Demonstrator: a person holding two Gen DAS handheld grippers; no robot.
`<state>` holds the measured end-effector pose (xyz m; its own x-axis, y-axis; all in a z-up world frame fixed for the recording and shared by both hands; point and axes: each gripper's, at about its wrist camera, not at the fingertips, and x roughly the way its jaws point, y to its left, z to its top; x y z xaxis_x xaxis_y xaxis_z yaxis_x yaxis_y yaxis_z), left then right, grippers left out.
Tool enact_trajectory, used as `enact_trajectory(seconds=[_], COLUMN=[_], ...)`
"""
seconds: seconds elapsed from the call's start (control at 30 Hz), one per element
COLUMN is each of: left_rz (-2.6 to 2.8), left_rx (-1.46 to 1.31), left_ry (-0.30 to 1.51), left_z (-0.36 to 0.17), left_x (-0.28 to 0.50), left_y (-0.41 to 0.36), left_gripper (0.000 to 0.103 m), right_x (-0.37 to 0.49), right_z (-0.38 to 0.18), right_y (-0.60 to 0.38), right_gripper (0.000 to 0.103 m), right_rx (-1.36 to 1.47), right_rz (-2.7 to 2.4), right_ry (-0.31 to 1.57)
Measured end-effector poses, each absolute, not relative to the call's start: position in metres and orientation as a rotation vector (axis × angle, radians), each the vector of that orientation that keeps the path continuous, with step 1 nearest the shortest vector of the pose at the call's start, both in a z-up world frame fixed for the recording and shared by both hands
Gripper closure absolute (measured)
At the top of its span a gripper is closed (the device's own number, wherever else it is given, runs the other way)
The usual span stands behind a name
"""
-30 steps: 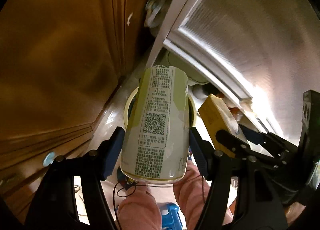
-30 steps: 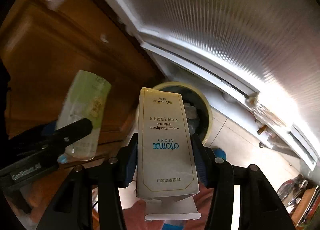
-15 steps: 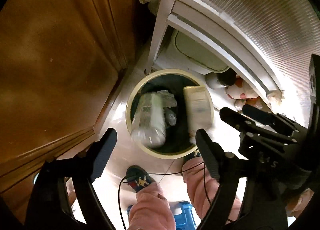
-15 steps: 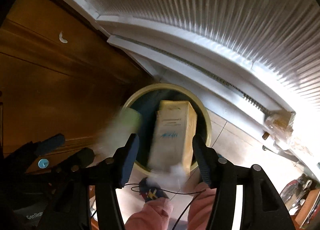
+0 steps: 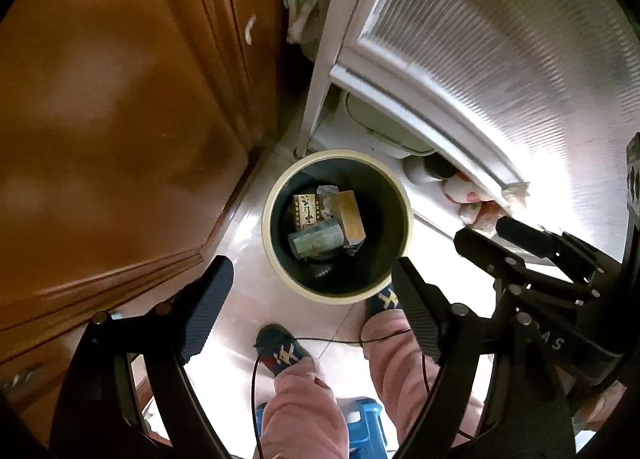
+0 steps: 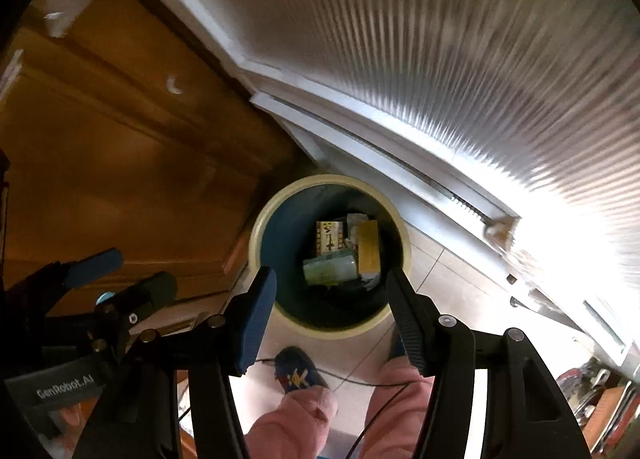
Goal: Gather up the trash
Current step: 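Open both grippers to drop the bottle and box into the bin, then raise both tools back over the table toward the foil and red wrapper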
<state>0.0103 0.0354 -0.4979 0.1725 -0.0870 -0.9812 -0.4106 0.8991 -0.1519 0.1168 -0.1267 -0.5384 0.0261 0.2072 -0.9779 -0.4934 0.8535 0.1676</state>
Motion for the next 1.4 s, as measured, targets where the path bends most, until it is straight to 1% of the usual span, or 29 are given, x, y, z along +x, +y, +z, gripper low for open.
enact_trajectory(seconds=[0.17,0.53,0.6,0.8,0.87,0.97,1.2,1.4], left_rz=[0.240,0.222,0.218,0.208,0.210,0.210,0.214,0.211], left_rx=[-0.418,-0.367,-0.356,-0.328,-0.308,-0.286,-0.262,-0.219], left_ry=[1.339,1.202,1.178,1.095,1.071,1.027,0.941,0.870], left_z=[-0.439,-0.275,-0.247,-0.173,-0.155,-0.125,-0.073,-0.036], left_x=[-0.001,-0.031,-0.036,-0.049,-0.051,-0.055,-0.051,-0.024], left_y=[0.030,0.023,0.023,0.025,0.022,0.021,0.021,0.013], left_gripper=[0.024,0.024,0.024,0.024,0.024,0.024,0.024,0.024], right_x=[0.099,0.060,0.053,0.036,0.032,0.029,0.035,0.074], right_z=[-0.487,-0.333,-0.302,-0.229,-0.202,-0.177,-0.097,-0.062], right_y=[-0.124,-0.135,-0.138,-0.136,-0.136,-0.137,-0.150,-0.169], right_gripper=[0.045,0.045,0.045,0.045,0.045,0.045,0.045,0.045], right_rx=[-0.256,-0.253,-0.253,-0.291,-0.297,-0.296,-0.261,-0.190], right_rz=[0.579,0.656,0.685,0.773,0.792,0.815,0.838,0.808], right_ry=[1.415,1.319,1.287,1.187,1.153,1.111,0.992,0.944])
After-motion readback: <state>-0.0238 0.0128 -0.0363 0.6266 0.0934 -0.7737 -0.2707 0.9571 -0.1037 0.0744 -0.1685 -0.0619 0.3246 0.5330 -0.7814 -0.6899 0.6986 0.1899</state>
